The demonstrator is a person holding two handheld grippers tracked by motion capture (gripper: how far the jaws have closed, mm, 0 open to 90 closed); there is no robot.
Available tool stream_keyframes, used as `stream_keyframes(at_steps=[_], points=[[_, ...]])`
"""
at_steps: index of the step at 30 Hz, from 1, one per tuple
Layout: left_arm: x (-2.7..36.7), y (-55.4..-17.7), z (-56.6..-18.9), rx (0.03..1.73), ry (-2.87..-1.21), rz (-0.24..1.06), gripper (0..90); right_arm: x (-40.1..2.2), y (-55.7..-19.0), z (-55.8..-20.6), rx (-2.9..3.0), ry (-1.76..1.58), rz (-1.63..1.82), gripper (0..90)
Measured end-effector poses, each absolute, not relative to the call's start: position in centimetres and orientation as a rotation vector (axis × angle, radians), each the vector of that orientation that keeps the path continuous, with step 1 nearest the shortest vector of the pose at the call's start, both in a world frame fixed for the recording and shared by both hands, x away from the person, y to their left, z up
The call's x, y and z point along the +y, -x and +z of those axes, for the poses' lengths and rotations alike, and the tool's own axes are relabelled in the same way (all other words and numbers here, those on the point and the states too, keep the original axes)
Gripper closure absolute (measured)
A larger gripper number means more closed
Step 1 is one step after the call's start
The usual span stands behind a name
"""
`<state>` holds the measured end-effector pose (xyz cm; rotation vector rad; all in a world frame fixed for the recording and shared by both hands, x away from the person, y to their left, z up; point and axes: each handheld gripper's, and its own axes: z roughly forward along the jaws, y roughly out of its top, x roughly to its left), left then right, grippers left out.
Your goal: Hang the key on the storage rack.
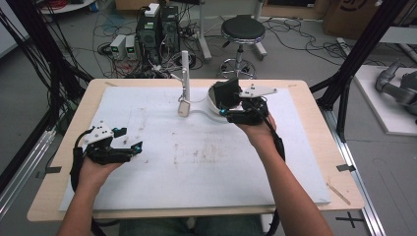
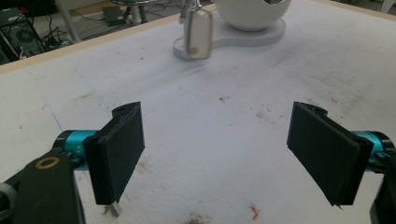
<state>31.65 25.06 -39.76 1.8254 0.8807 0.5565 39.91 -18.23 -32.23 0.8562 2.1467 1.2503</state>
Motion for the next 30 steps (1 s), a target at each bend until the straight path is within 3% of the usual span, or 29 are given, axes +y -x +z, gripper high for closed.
stream_keyframes(at_steps=[15,30], points=[[23.9,-32.6,-39.7,0.856,-1.844,0.554,18.9,-23.9,-36.2,-35.6,2.054,-0.977,1.305,22.8],[23.4,-32.9,-40.2,0.851,-1.875,0.519,18.9,-27.7,-35.1,-40.6,2.049,-1.163,1.25,20.4]])
